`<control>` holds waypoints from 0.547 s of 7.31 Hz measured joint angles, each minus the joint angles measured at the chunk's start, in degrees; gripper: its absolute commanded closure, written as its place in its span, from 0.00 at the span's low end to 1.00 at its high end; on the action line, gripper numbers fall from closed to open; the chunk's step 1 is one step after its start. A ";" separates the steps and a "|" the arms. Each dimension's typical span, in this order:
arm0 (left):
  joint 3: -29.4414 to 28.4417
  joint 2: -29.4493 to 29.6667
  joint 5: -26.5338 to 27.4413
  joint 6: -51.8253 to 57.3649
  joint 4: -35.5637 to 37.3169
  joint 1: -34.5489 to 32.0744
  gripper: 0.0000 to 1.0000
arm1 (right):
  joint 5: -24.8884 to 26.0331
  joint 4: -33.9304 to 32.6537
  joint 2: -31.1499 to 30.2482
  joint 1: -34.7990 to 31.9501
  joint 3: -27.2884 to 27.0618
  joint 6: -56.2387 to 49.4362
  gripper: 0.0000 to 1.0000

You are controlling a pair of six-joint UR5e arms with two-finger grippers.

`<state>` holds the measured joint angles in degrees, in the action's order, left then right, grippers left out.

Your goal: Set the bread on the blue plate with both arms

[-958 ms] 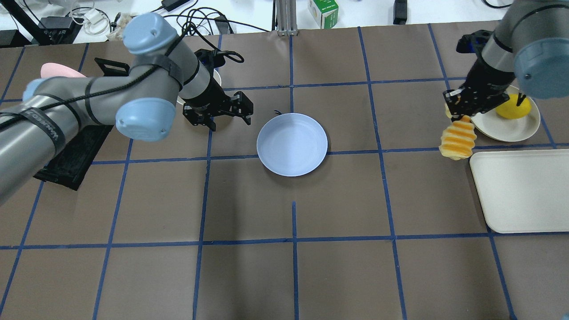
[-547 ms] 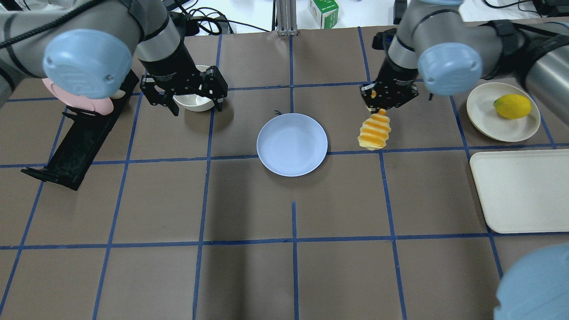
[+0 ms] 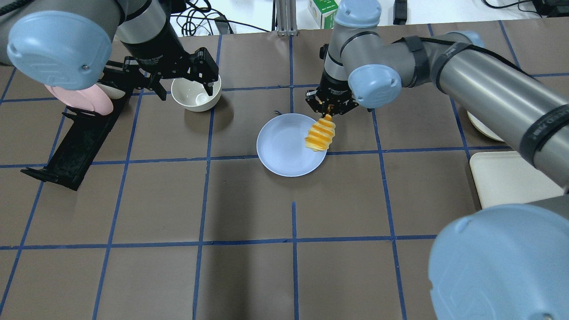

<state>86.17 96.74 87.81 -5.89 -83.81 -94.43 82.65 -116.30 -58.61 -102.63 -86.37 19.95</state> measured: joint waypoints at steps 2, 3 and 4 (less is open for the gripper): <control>0.51 -0.28 0.07 0.12 0.17 -0.04 0.00 | -0.02 -0.68 2.32 -2.04 -0.33 2.15 0.44; 0.60 -0.35 0.11 0.13 0.16 -0.05 0.00 | -0.01 -0.74 2.78 -2.84 -0.54 2.94 0.12; 0.67 -0.38 0.12 0.09 0.14 -0.05 0.00 | 0.05 -0.82 3.06 -3.44 -0.66 3.40 0.00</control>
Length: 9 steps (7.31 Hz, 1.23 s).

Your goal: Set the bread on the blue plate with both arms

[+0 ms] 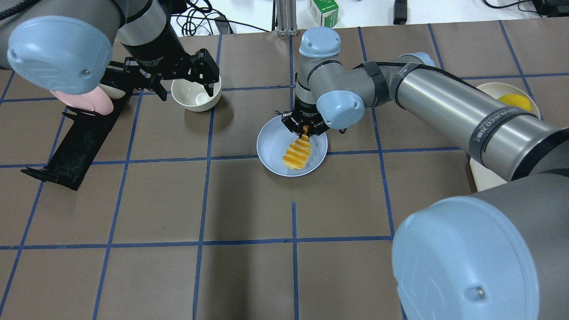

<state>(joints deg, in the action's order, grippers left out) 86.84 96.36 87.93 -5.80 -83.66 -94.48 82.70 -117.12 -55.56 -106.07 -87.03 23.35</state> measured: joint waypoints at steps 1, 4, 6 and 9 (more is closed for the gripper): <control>0.08 -0.02 0.07 -0.03 0.00 0.04 0.00 | 0.14 -0.14 0.14 -0.24 0.10 -0.14 0.00; 0.17 -0.03 0.52 -0.06 -0.06 0.30 0.00 | 0.58 0.11 0.04 0.32 1.61 -0.39 0.00; 0.23 -0.03 0.82 -0.08 -0.26 0.40 0.00 | 0.95 3.93 -1.38 2.46 4.44 -1.53 0.00; 0.21 -0.09 0.96 -0.09 -0.57 0.43 0.00 | 4.27 17.26 -12.67 9.88 6.75 -12.28 0.00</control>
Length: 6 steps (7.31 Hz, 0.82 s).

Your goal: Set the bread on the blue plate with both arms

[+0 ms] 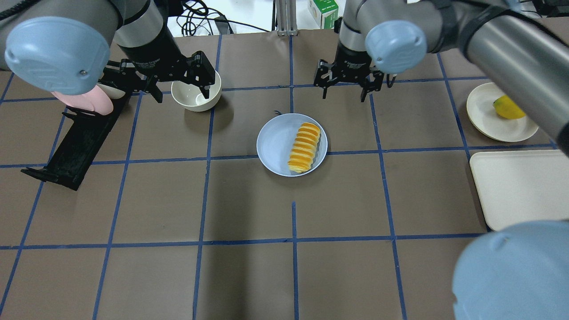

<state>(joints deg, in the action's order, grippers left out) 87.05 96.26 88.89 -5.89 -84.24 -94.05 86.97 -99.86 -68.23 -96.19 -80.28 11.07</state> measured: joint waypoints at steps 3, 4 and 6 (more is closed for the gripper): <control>-0.10 -0.05 0.03 0.04 -0.13 0.02 0.00 | 4.51 10.52 -14.49 5.05 -0.48 -14.10 0.00; -0.11 -0.11 0.00 0.02 -0.14 0.04 0.00 | 3.50 12.87 -16.56 6.74 -0.62 -17.11 0.00; -0.21 -0.23 -0.11 -0.04 -0.18 -0.02 0.00 | 0.92 13.99 -17.06 7.76 -1.63 -16.89 0.00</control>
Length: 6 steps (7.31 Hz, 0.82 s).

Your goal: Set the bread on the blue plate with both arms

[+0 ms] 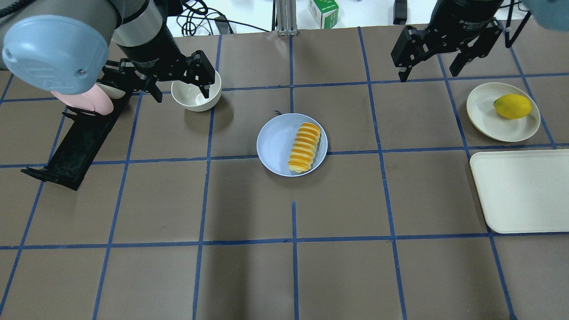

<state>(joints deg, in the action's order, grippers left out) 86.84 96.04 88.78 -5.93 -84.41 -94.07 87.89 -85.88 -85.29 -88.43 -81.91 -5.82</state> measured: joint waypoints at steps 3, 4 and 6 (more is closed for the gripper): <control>0.10 -0.67 -0.02 -0.13 -0.22 -0.04 0.00 | -1.37 -0.98 0.49 0.05 -0.91 2.07 0.00; 0.17 -0.79 -0.01 -0.14 -0.28 -0.01 0.00 | -1.28 -1.17 0.63 0.03 -0.92 2.12 0.00; 0.19 -0.79 -0.01 -0.14 -0.31 0.02 0.00 | -0.81 -3.46 0.94 -0.15 -0.90 2.09 0.00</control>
<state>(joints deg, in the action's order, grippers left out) 87.03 95.25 88.77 -6.07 -84.72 -94.05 87.09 -89.34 -84.35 -88.58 -82.81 -3.72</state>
